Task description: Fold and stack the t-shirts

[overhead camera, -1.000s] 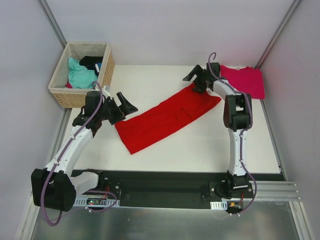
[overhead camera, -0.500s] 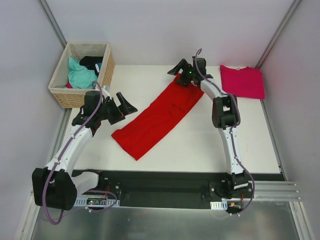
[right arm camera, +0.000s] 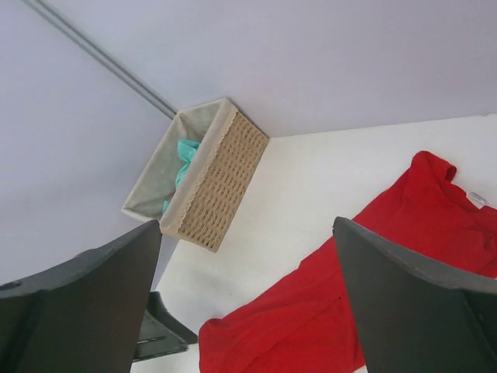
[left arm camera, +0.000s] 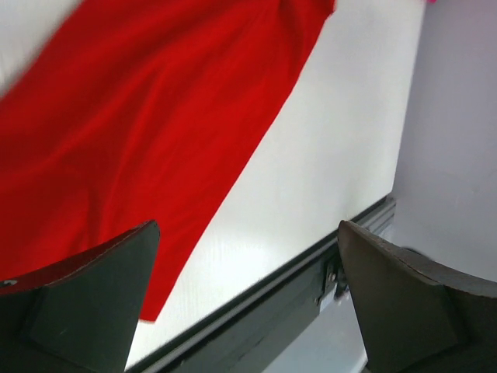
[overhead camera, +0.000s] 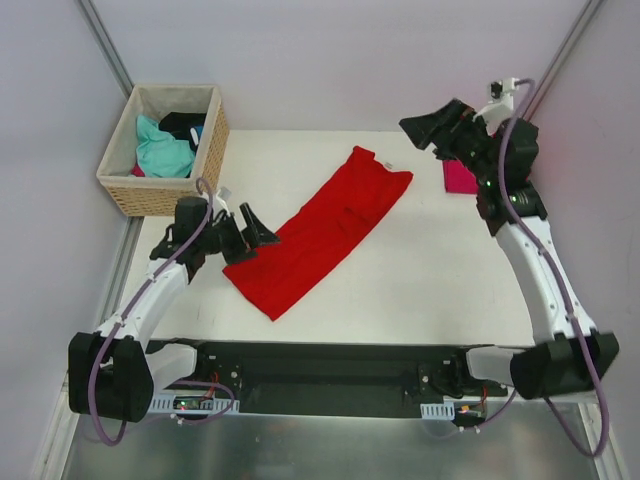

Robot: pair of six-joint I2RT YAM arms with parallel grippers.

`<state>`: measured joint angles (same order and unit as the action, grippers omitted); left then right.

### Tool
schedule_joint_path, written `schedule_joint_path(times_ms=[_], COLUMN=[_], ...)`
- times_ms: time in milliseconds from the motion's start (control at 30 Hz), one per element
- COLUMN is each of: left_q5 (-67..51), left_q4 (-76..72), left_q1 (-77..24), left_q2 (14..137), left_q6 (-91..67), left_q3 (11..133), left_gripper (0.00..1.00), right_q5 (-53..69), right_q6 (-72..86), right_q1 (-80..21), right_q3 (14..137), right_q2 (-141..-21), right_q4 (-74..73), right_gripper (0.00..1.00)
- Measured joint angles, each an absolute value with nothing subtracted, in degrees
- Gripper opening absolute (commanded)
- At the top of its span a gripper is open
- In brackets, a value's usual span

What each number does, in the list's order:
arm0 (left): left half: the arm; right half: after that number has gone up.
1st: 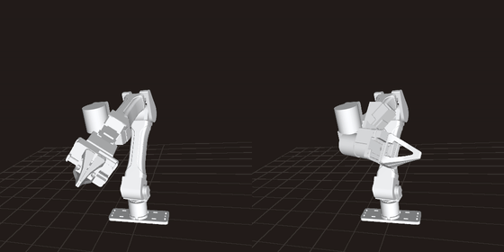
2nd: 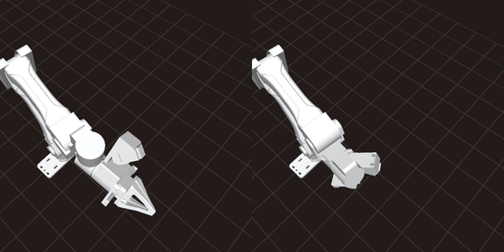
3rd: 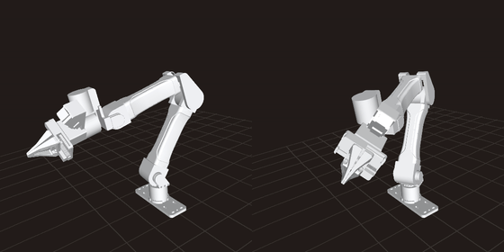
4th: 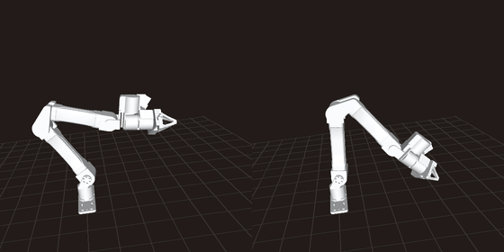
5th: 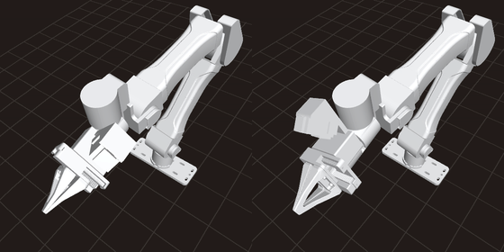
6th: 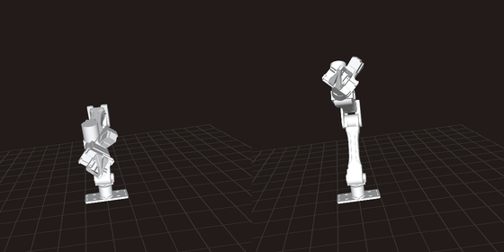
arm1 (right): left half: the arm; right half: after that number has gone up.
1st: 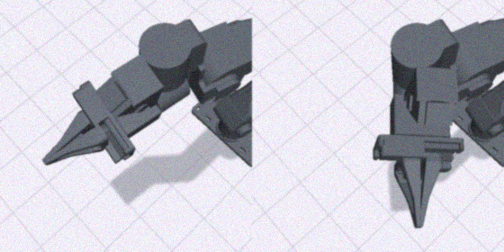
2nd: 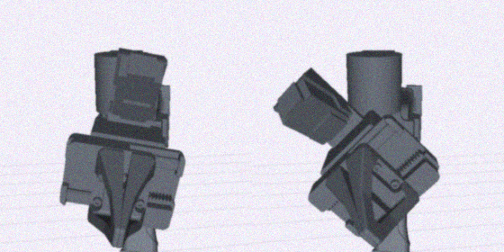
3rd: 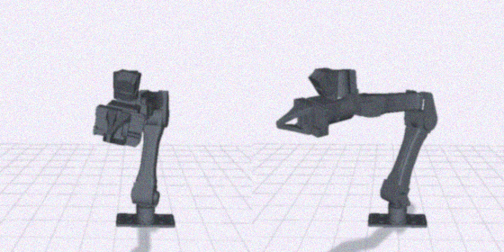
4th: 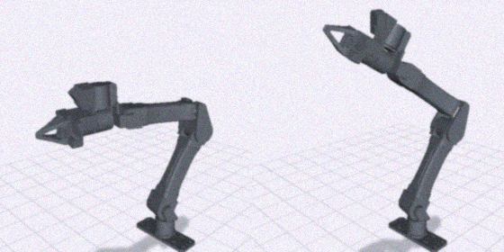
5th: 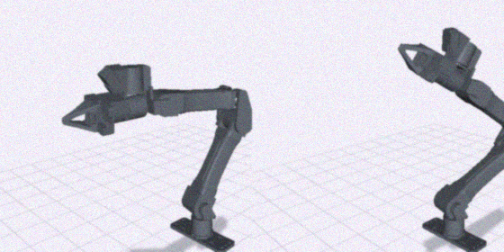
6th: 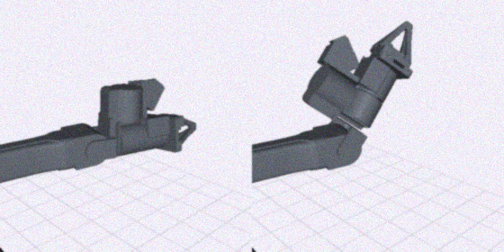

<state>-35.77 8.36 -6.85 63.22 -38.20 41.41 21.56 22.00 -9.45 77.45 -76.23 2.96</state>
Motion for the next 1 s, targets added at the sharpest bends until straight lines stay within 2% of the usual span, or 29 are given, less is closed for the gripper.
schedule_joint_path(times_ms=[133,333,667,1000], left_q5=[-36.1,-36.2,-36.6,-36.9], left_q4=[8.2,8.1,5.2,-2.5], left_q1=[-9.3,-11.0,-12.1,-16.3], left_q2=[63.2,60.7,59.0,67.1], left_q6=[-38.6,-39.7,-40.4,-43.3], left_q3=[33.0,26.3,24.3,21.1], left_gripper=[0.99,0.99,0.99,0.99], right_q5=[21.4,20.5,20.4,20.4], right_q6=[20.6,19.6,19.2,19.0], right_q1=[-9.9,-10.0,-10.2,-10.4], right_q3=[69.9,62.7,62.1,62.1], right_q2=[-68.2,-70.6,-70.5,-70.5], right_q4=[3.1,-4.2,-6.0,-6.2], right_gripper=[0.97,0.97,0.97,0.97])
